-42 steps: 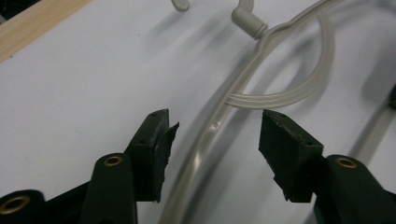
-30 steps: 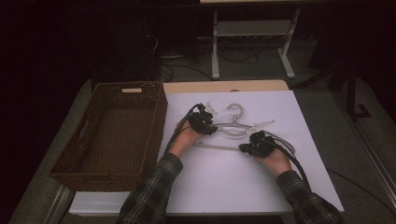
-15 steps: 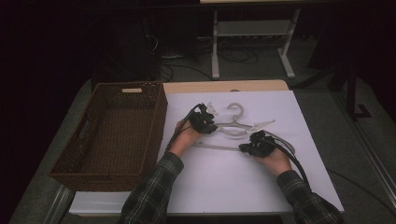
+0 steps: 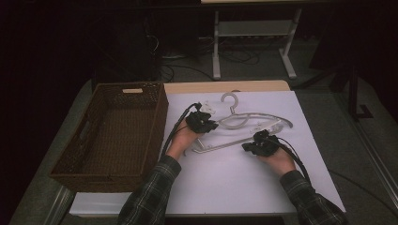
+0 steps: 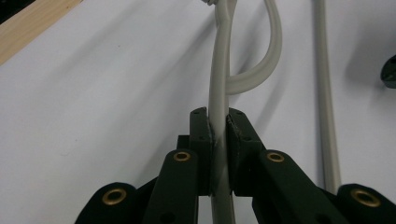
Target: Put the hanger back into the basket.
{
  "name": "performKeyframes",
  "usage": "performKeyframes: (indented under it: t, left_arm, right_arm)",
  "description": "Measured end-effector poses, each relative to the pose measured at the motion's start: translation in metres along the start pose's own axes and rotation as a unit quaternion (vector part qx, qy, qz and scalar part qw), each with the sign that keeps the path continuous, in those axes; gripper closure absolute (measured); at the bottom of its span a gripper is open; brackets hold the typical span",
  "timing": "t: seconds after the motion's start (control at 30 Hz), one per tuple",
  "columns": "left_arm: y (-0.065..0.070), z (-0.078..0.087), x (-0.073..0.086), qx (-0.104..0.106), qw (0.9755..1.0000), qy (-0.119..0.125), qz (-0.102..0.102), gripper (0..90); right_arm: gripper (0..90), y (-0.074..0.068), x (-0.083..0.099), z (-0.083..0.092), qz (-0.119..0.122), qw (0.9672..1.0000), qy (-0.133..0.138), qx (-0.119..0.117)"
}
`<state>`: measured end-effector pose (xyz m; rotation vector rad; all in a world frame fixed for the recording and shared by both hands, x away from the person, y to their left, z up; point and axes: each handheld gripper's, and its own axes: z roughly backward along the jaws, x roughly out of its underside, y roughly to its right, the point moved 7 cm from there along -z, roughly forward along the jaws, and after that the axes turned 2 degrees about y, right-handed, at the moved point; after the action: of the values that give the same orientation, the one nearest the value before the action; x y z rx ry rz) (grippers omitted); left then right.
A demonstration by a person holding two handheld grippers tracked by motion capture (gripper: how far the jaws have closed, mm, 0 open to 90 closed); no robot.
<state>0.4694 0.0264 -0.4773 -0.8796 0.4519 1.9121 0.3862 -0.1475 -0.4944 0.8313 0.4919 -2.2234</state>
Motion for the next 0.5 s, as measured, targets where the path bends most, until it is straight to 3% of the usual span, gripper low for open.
performKeyframes:
  t: [0.37,0.5]
  left_arm:
    - [0.005,0.009,-0.003,0.018,0.9995,0.013,0.022,83.0]
    - [0.005,0.012,-0.003,0.016,0.9988,0.016,0.043,83.1]
  right_arm:
    - [89.1,-0.005,-0.008,0.017,-0.005,0.9991,0.038,-0.017]
    - [76.6,-0.007,-0.009,0.024,-0.014,0.9985,0.047,-0.026]
